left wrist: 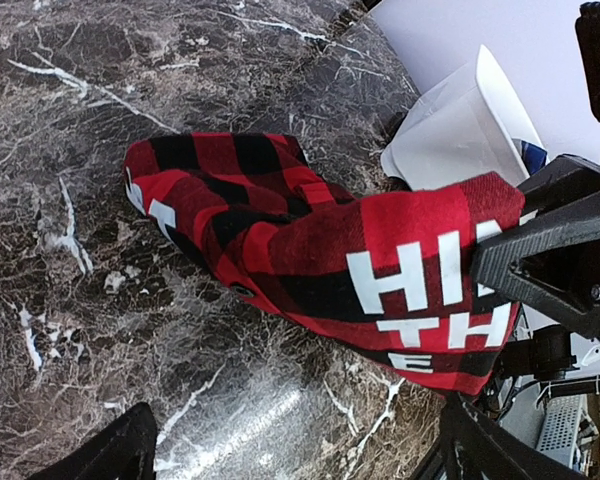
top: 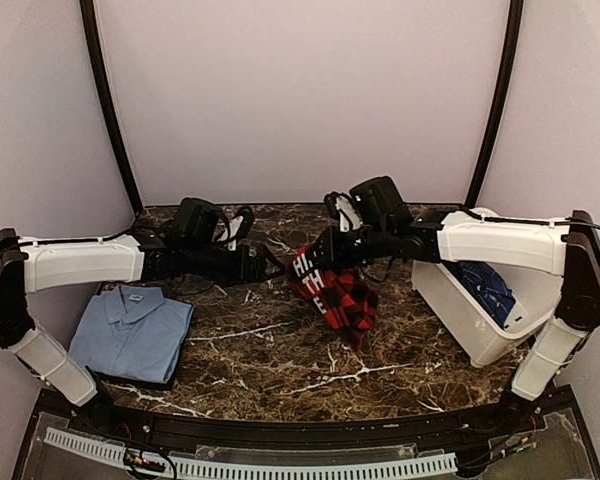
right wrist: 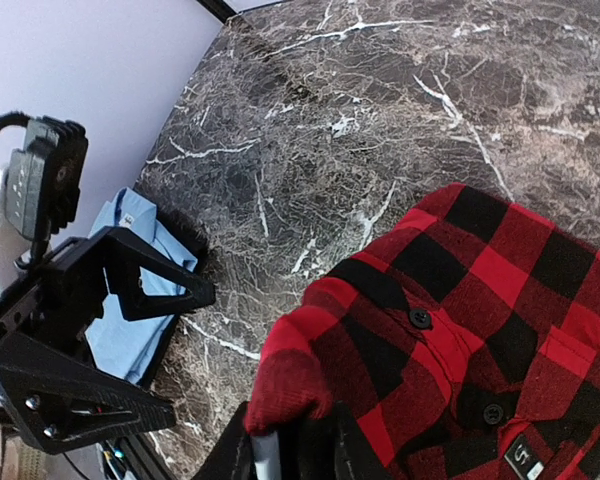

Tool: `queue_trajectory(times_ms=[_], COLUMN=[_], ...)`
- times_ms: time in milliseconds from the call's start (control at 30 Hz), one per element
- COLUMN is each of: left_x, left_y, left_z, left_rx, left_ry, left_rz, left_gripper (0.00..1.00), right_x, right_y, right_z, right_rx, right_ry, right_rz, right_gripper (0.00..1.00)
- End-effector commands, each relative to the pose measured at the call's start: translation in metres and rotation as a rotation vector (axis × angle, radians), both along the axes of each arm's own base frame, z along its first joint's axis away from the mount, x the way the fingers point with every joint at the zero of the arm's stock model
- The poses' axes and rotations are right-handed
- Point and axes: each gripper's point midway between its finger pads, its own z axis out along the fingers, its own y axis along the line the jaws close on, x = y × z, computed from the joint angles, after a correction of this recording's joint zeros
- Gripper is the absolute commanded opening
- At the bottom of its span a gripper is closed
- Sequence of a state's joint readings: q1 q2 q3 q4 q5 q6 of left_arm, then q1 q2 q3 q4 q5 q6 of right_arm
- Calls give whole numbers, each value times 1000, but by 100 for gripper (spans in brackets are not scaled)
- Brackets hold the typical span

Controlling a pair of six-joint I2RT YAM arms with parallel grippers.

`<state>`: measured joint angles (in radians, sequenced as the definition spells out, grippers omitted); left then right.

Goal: Fold and stack the long sleeve shirts
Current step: Place the square-folded shirt at the center of the board, then flatten out the square-folded shirt at the center of the board.

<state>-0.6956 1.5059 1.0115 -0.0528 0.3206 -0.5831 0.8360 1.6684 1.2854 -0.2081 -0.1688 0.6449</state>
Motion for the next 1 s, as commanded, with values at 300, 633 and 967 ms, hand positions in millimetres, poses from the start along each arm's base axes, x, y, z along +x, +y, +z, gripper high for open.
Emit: queue_trajectory(times_ms=[300,633,967], left_x=[-4,-9,-19], left_y=[2,14,11], left_z=[-19,-32,-48], left_rx=[-1,48,27], left_ry=[64,84,155], left_rz=[10,41,23], left_gripper=[93,88,82], right_x=[-14,-49,-67], right_y=[-26,-41,-43], right_z=[-7,-40,-85], right_rx=[-20,-207,-418], right_ry=[-20,-29,-40], right_rz=[-47,-22,-7], right_gripper=[56,63,65])
